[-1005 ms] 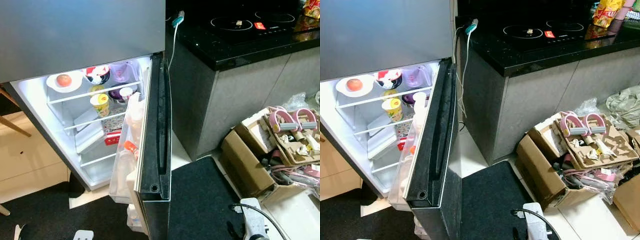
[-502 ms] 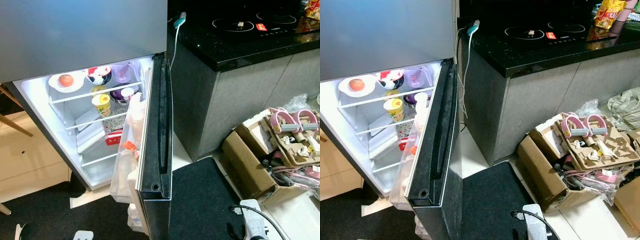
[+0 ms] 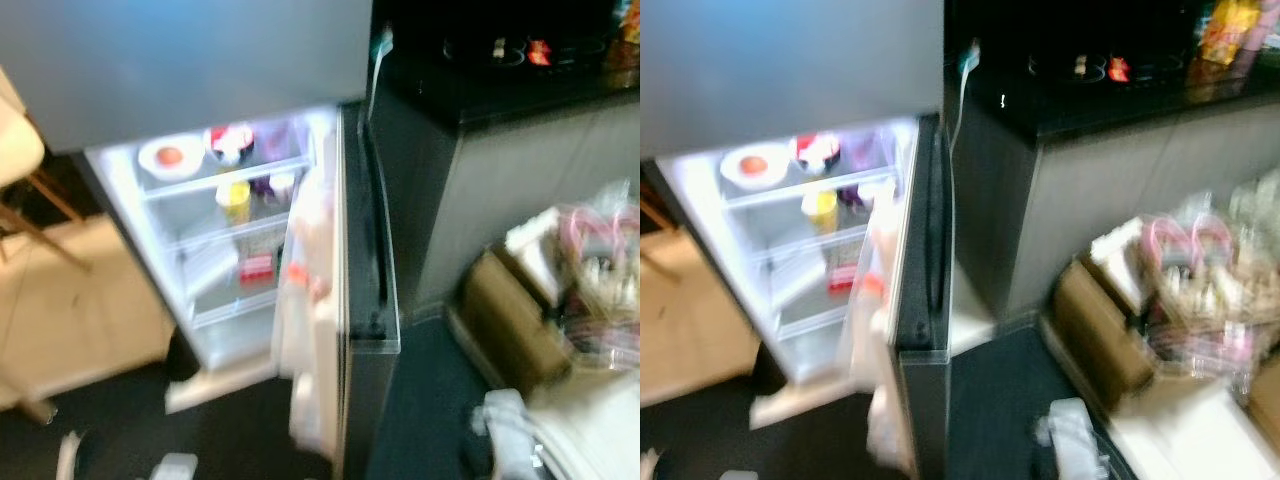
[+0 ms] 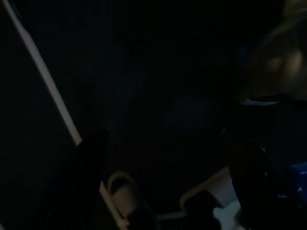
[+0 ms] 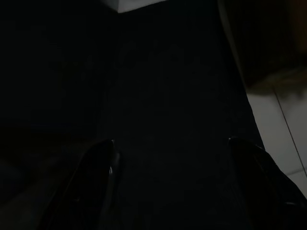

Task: Restocking fridge

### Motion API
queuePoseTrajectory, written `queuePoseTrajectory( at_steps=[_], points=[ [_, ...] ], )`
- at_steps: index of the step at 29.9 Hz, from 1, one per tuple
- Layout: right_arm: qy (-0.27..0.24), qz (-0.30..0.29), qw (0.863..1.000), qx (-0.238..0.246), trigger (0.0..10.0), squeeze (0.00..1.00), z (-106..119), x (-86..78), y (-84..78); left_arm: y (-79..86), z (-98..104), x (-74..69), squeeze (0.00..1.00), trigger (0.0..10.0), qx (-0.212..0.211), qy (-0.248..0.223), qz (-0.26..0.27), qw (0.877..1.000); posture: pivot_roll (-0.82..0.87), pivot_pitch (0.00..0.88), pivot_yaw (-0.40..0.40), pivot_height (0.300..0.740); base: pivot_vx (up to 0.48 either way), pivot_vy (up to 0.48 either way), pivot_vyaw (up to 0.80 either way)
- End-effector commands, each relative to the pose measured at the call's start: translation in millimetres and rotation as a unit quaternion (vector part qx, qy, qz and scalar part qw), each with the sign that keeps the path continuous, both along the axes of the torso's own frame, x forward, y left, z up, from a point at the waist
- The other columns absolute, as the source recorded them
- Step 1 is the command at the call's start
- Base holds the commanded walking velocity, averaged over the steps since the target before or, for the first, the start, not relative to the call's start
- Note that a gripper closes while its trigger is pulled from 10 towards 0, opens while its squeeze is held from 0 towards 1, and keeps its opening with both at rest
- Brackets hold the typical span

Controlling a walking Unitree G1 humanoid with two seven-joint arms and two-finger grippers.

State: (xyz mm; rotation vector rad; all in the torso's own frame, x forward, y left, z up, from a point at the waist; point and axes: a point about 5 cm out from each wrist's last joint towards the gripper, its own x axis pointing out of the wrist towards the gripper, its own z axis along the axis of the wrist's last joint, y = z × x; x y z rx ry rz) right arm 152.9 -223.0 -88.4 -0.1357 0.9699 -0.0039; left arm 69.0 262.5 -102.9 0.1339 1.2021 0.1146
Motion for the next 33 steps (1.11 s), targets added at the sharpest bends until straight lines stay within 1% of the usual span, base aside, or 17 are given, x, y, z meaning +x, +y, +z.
queuePoseTrajectory(
  at_steps=[1,7,9,10,11,12,13,16,18,19,20,21,22,26,28,29,33],
  points=[
    [0.0,0.0,1.0,0.004,10.0,0.0,-0.8,-0.1,3.6,1.3,2.0,7.8,0.0,10.0,0.004,-0.012,-0.003,1.0,-0.01,0.0,-0.024,0.74,0.0,0.0,0.0],
    [-0.004,0.0,1.0,-0.001,10.0,0.0,0.3,2.4,3.1,1.4,2.0,7.9,0.0,10.0,0.005,-0.011,-0.006,1.0,-0.01,0.0,-0.022,0.74,0.0,0.0,0.0],
    [-0.017,-0.002,1.0,-0.002,10.0,0.0,3.0,9.2,4.4,1.5,2.1,7.9,0.0,10.0,0.005,-0.011,-0.007,1.0,-0.01,0.0,-0.02,0.74,0.0,0.0,0.0],
    [-0.017,-0.002,1.0,-0.002,10.0,0.0,3.0,9.2,4.4,1.5,2.1,7.9,0.0,10.0,0.005,-0.011,-0.007,1.0,-0.01,0.0,-0.02,0.74,0.0,0.0,0.0],
    [-0.026,-0.005,1.0,-0.001,10.0,0.0,5.1,13.7,4.9,1.6,2.1,7.9,0.0,10.0,0.005,-0.011,-0.007,1.0,-0.01,0.0,-0.02,0.74,0.0,0.0,0.0],
    [-0.05,-0.012,0.999,0.002,10.0,0.0,10.7,25.2,5.4,1.6,2.1,7.8,0.0,10.0,0.005,-0.011,-0.008,1.0,-0.01,0.0,-0.02,0.74,0.0,0.0,0.0],
    [-0.05,-0.012,0.999,0.002,10.0,0.0,10.7,25.2,5.4,1.6,2.1,7.8,0.0,10.0,0.005,-0.011,-0.008,1.0,-0.01,0.0,-0.02,0.74,0.0,0.0,0.0],
    [-0.079,-0.02,0.997,-0.003,10.0,0.0,19.7,41.6,3.7,1.7,2.2,8.0,0.0,10.0,0.005,-0.011,-0.008,1.0,-0.02,0.0,-0.021,0.74,0.0,0.0,0.0],
    [-0.079,-0.02,0.997,-0.003,10.0,0.0,19.7,41.6,3.7,1.7,2.2,8.0,0.0,10.0,0.005,-0.011,-0.008,1.0,-0.02,0.0,-0.021,0.74,0.0,0.0,0.0],
    [-0.085,-0.024,0.996,-0.004,10.0,0.0,22.0,45.6,3.0,1.7,2.2,8.0,0.0,10.0,0.005,-0.011,-0.008,1.0,-0.02,0.0,-0.021,0.74,0.0,0.0,0.0],
    [-0.085,-0.024,0.996,-0.004,10.0,0.0,22.0,45.6,3.0,1.7,2.2,8.0,0.0,10.0,0.005,-0.011,-0.008,1.0,-0.02,0.0,-0.021,0.74,0.0,0.0,0.0],
    [-0.104,-0.015,0.994,-0.004,10.0,0.0,29.0,58.5,5.1,1.5,2.1,8.3,0.0,10.0,0.006,-0.011,-0.008,1.0,-0.01,0.0,-0.024,0.74,0.0,0.0,0.0],
    [-0.111,-0.01,0.994,-0.002,10.0,0.0,31.6,63.2,6.7,1.5,2.1,8.4,0.0,10.0,0.006,-0.011,-0.009,1.0,-0.01,0.0,-0.024,0.74,0.0,0.0,0.0],
    [-0.12,-0.003,0.993,0.0,10.0,0.0,35.1,69.5,9.5,1.4,2.1,8.5,0.0,10.0,0.005,-0.011,-0.008,1.0,-0.01,0.0,-0.024,0.74,0.0,0.0,0.0],
    [-0.127,0.013,0.992,-0.015,10.0,0.0,41.1,80.9,13.6,0.9,2.0,8.5,0.0,10.0,0.005,-0.011,-0.009,1.0,-0.02,0.0,-0.027,0.74,0.0,0.0,0.0],
    [-0.127,0.013,0.992,-0.015,10.0,0.0,41.1,80.9,13.6,0.9,2.0,8.5,0.0,10.0,0.005,-0.011,-0.009,1.0,-0.02,0.0,-0.027,0.74,0.0,0.0,0.0],
    [-0.145,0.017,0.989,-0.013,10.0,0.0,50.4,96.5,21.4,0.4,1.8,8.4,0.0,10.0,0.004,-0.011,-0.009,1.0,-0.01,0.0,-0.031,0.74,0.0,0.0,0.0]
  ],
)
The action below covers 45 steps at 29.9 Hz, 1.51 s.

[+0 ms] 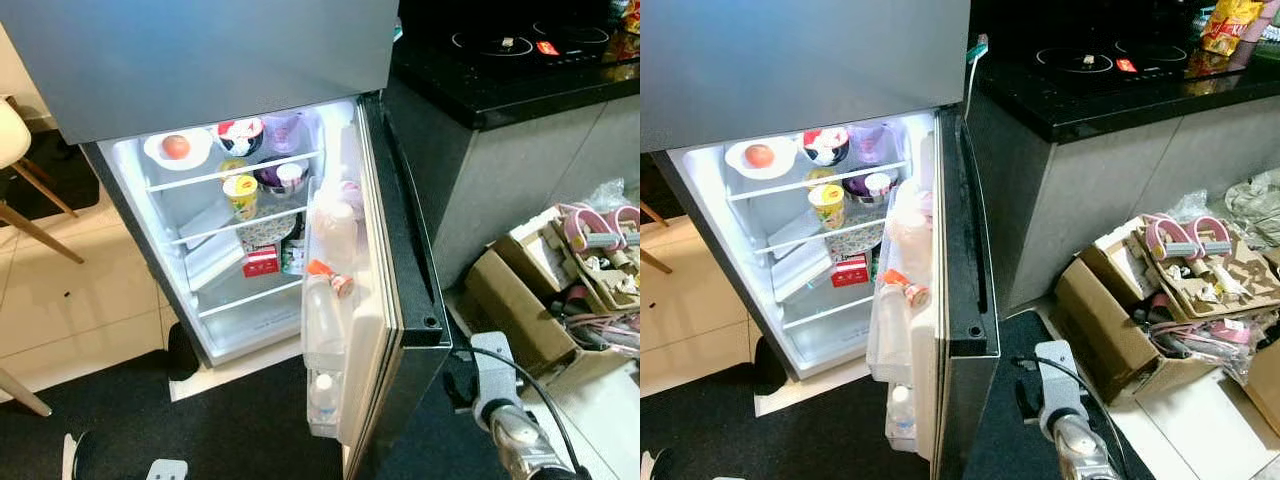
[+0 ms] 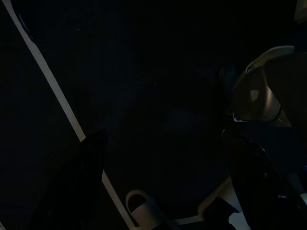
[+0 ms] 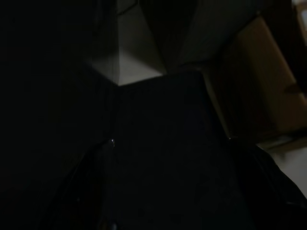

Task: Restocking fridge

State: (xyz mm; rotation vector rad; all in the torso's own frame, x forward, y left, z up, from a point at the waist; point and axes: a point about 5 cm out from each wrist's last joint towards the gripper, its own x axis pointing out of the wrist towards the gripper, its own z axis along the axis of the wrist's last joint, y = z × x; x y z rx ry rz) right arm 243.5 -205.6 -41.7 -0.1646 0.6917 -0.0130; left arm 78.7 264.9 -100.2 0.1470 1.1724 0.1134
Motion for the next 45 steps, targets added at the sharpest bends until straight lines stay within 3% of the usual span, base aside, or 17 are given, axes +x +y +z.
queuePoseTrajectory(
  at_steps=[1,9,13,17,19,22,25,26,28,31,33,36,41,42,43,44,45],
  points=[
    [-0.009,0.01,1.0,-0.007,10.0,0.0,5.6,9.4,6.5,-2.1,-0.9,-1.3,0.0,10.0,-0.002,0.003,-0.004,1.0,-0.01,0.0,-0.033,0.74,0.0,0.0,0.0],
    [-0.02,0.034,0.999,-0.014,10.0,0.0,14.1,24.7,24.7,-2.6,-1.1,-1.5,0.0,10.0,-0.002,0.003,-0.002,1.0,-0.01,0.0,-0.039,0.74,0.0,0.0,0.0],
    [-0.043,0.065,0.997,-0.006,10.0,0.0,24.5,38.4,48.6,-2.6,-1.2,-1.9,0.0,10.0,0.0,-0.001,0.007,1.0,-0.01,0.0,-0.044,0.74,0.0,0.0,0.0],
    [-0.052,0.074,0.996,0.002,10.0,0.0,27.8,41.8,56.1,-2.1,-1.1,-2.2,0.0,10.0,0.002,-0.004,0.017,1.0,-0.01,0.0,-0.044,0.74,0.0,0.0,0.0],
    [-0.084,0.096,0.991,0.034,10.0,0.0,39.1,50.7,74.8,-1.9,-0.9,-2.2,0.0,10.0,0.005,-0.009,0.023,1.0,0.0,0.0,-0.048,0.74,0.0,0.0,0.0],
    [-0.102,0.11,0.987,0.051,10.0,0.0,45.6,54.7,84.1,-1.5,-0.8,-2.5,0.0,10.0,0.007,-0.011,0.026,1.0,-0.01,0.0,-0.048,0.74,0.0,0.0,0.0],
    [-0.123,0.146,0.979,0.077,10.0,0.0,54.2,57.8,99.9,-1.2,-0.7,-2.6,0.0,10.0,0.008,-0.012,0.028,1.0,-0.01,0.0,-0.048,0.74,0.0,0.0,0.0],
    [-0.152,0.199,0.96,0.126,10.0,0.0,66.4,57.9,121.0,-1.0,-0.6,-2.7,0.0,10.0,0.008,-0.012,0.028,0.999,-0.01,0.0,-0.047,0.74,0.0,0.0,0.0],
    [-0.178,0.245,0.939,0.161,10.0,0.0,77.8,55.6,137.1,-0.9,-0.6,-2.7,0.0,10.0,0.009,-0.013,0.029,0.999,-0.01,0.0,-0.047,0.74,0.0,0.0,0.0],
    [-0.191,0.275,0.925,0.178,10.0,0.0,86.9,53.3,147.2,-0.9,-0.2,-1.7,0.0,10.0,0.009,-0.019,0.031,0.999,0.0,0.0,-0.05,0.74,0.0,0.0,0.0],
    [-0.192,0.275,0.924,0.182,10.0,0.0,87.7,53.1,146.3,-0.8,0.2,-0.9,0.0,10.0,0.011,-0.024,0.031,0.999,0.0,0.0,-0.05,0.74,0.0,0.0,0.0],
    [-0.178,0.259,0.934,0.169,10.0,0.0,80.1,53.1,133.3,-0.8,1.2,0.9,0.0,10.0,0.011,-0.038,0.036,0.999,0.0,0.0,-0.051,0.74,0.0,0.0,0.0],
    [-0.096,0.18,0.977,0.068,10.0,0.0,40.0,38.9,70.9,-2.1,4.4,7.8,0.0,10.0,0.014,-0.068,0.003,0.998,-0.01,0.0,-0.048,0.74,0.0,0.0,0.0],
    [-0.096,0.18,0.977,0.068,10.0,0.0,40.0,38.9,70.9,-2.1,4.4,7.8,0.0,10.0,0.014,-0.068,0.003,0.998,-0.01,0.0,-0.048,0.74,0.0,0.0,0.0],
    [-0.074,0.158,0.983,0.047,10.0,0.0,30.5,31.4,55.3,-2.4,6.0,11.0,0.0,10.0,0.024,-0.077,-0.023,0.996,-0.01,0.0,-0.048,0.74,0.0,0.0,0.0],
    [-0.051,0.133,0.989,0.038,10.0,0.0,21.7,22.6,40.5,-2.9,9.9,20.3,0.0,10.0,0.031,-0.103,-0.041,0.993,-0.01,0.0,-0.053,0.74,0.0,0.0,0.0],
    [-0.029,0.102,0.994,0.028,10.0,0.0,13.4,12.9,25.3,-7.3,33.1,69.0,0.0,10.0,0.038,-0.217,-0.069,0.973,0.0,0.0,-0.054,0.74,0.0,0.0,0.0]
  ],
)
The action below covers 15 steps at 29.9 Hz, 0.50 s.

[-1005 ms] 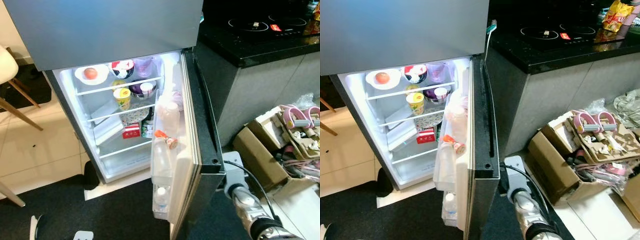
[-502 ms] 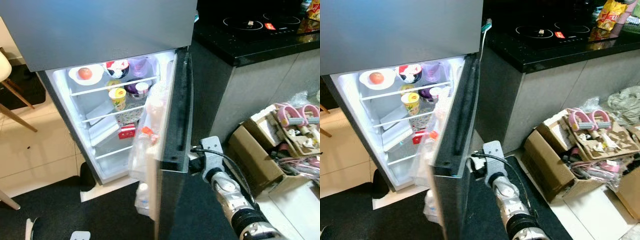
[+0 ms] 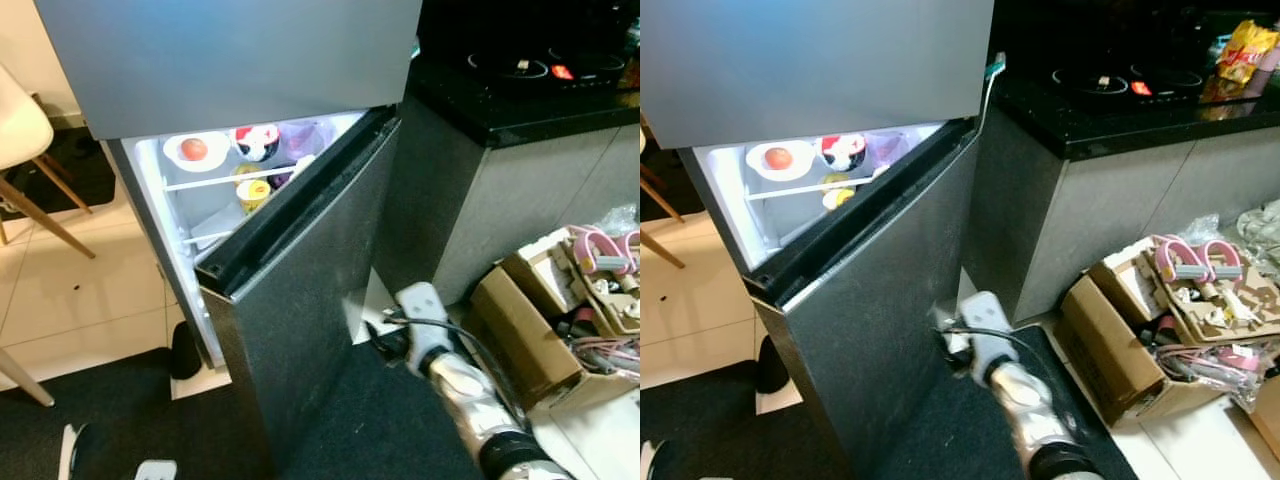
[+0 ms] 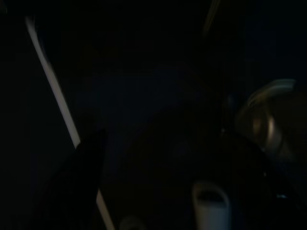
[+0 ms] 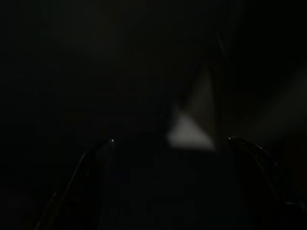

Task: Restocking fridge

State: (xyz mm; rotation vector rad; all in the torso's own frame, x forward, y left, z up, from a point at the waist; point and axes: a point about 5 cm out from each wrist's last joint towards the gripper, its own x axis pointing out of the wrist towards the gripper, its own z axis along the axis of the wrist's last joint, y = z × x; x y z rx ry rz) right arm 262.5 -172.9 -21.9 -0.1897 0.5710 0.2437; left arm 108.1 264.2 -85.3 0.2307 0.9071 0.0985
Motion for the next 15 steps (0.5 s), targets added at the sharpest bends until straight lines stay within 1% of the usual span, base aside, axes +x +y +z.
queuePoseTrajectory(
  at_steps=[1,2,3,4,5,6,7,8,9,10,11,12,13,14,15],
  points=[
    [0.019,-0.025,0.999,-0.005,10.0,0.0,-6.4,-6.1,-7.4,-6.6,18.3,39.6,0.0,10.0,0.006,-0.09,-0.032,0.995,0.0,0.0,-0.054,0.74,0.0,0.0,0.0],
    [0.033,-0.047,0.998,-0.011,10.0,0.0,-11.3,-12.9,-17.3,-11.7,43.2,74.1,0.0,10.0,0.007,-0.178,-0.049,0.983,0.0,0.0,-0.054,0.74,0.0,0.0,0.0],
    [0.033,-0.047,0.998,-0.011,10.0,0.0,-11.3,-12.9,-17.3,-11.7,43.2,74.1,0.0,10.0,0.007,-0.178,-0.049,0.983,0.0,0.0,-0.054,0.74,0.0,0.0,0.0],
    [0.046,-0.065,0.997,-0.014,10.0,0.0,-15.7,-19.1,-25.2,-15.1,65.7,98.6,0.0,10.0,0.004,-0.244,-0.05,0.969,0.0,0.0,-0.054,0.74,0.0,0.0,0.0],
    [0.046,-0.065,0.997,-0.014,10.0,0.0,-15.7,-19.1,-25.2,-15.1,65.7,98.6,0.0,10.0,0.004,-0.244,-0.05,0.969,0.0,0.0,-0.054,0.74,0.0,0.0,0.0],
    [0.064,-0.09,0.993,-0.029,10.0,0.0,-22.1,-29.1,-37.1,-17.0,88.2,126.2,0.0,10.0,-0.031,-0.293,-0.048,0.954,-0.01,0.0,-0.054,0.74,0.0,0.0,0.0],
    [0.064,-0.09,0.993,-0.029,10.0,0.0,-22.1,-29.1,-37.1,-17.0,88.2,126.2,0.0,10.0,-0.031,-0.293,-0.048,0.954,-0.01,0.0,-0.054,0.74,0.0,0.0,0.0],
    [0.076,-0.108,0.99,-0.04,10.0,0.0,-26.4,-36.6,-45.3,-19.4,100.4,143.0,0.0,10.0,-0.071,-0.311,-0.054,0.946,-0.02,0.0,-0.049,0.74,0.0,0.0,0.0],
    [0.084,-0.124,0.988,-0.047,10.0,0.0,-29.5,-42.7,-51.9,-25.5,113.4,157.9,0.0,10.0,-0.115,-0.324,-0.078,0.936,-0.03,0.0,-0.046,0.74,0.0,0.0,0.0],
    [0.087,-0.133,0.986,-0.05,10.0,0.0,-30.9,-46.0,-55.3,-33.5,125.7,168.1,0.0,10.0,-0.156,-0.331,-0.109,0.924,-0.03,0.0,-0.042,0.74,0.0,0.0,0.0],
    [0.087,-0.136,0.986,-0.05,10.0,0.0,-31.2,-47.0,-56.2,-39.0,132.2,172.0,0.0,10.0,-0.178,-0.332,-0.131,0.917,-0.03,0.0,-0.042,0.74,0.0,0.0,0.0],
    [0.087,-0.136,0.986,-0.05,10.0,0.0,-31.2,-47.0,-56.2,-39.0,132.2,172.0,0.0,10.0,-0.178,-0.332,-0.131,0.917,-0.03,0.0,-0.042,0.74,0.0,0.0,0.0],
    [0.086,-0.139,0.985,-0.047,10.0,0.0,-31.4,-47.1,-55.8,-43.6,137.4,174.1,0.0,10.0,-0.195,-0.333,-0.147,0.911,-0.03,0.0,-0.037,0.74,0.0,0.0,0.0],
    [0.085,-0.139,0.986,-0.046,10.0,0.0,-31.6,-46.9,-54.8,-46.3,139.5,173.8,0.0,10.0,-0.198,-0.331,-0.158,0.909,-0.03,0.0,-0.035,0.74,0.0,0.0,0.0],
    [0.084,-0.139,0.986,-0.045,10.0,0.0,-31.8,-46.6,-53.6,-48.1,140.5,170.5,0.0,10.0,-0.193,-0.328,-0.163,0.91,-0.03,0.0,-0.034,0.74,0.0,0.0,0.0]
  ],
)
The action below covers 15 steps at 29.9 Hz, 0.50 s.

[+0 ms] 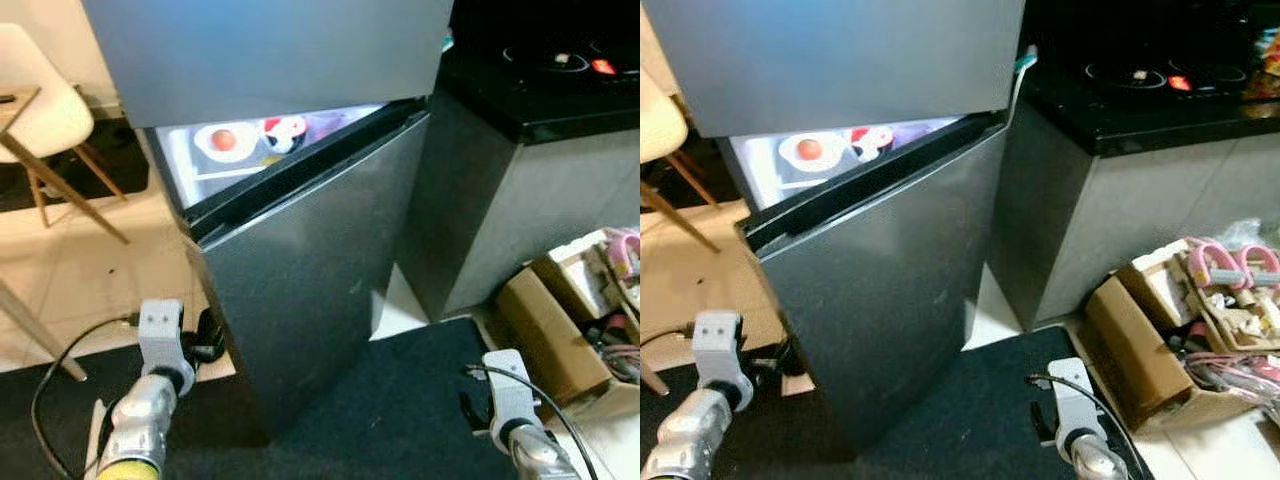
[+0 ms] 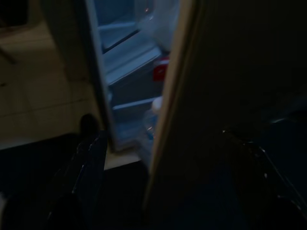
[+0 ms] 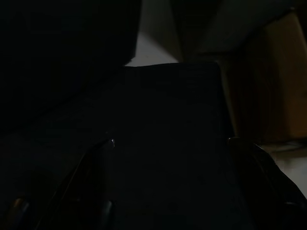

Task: Restocking fridge

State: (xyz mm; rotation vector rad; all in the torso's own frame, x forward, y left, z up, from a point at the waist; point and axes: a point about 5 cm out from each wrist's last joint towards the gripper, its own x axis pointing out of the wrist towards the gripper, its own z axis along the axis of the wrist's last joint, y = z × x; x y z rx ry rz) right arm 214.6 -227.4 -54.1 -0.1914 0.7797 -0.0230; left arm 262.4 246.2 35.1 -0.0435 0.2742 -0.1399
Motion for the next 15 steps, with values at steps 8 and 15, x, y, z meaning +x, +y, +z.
queuePoseTrajectory(
  at_steps=[8,15],
  points=[
    [-0.007,-0.001,1.0,0.007,10.0,0.0,-0.2,2.5,6.0,-37.4,3.0,-13.0,0.0,10.0,0.031,-0.008,-0.027,0.999,-0.02,0.0,-0.038,0.74,0.0,0.0,0.0],
    [-0.005,0.011,1.0,0.004,10.0,0.0,0.2,3.8,6.5,-52.2,0.1,-36.7,0.0,10.0,0.056,0.001,0.004,0.998,-0.02,0.0,-0.044,0.74,0.0,0.0,0.0]
  ],
)
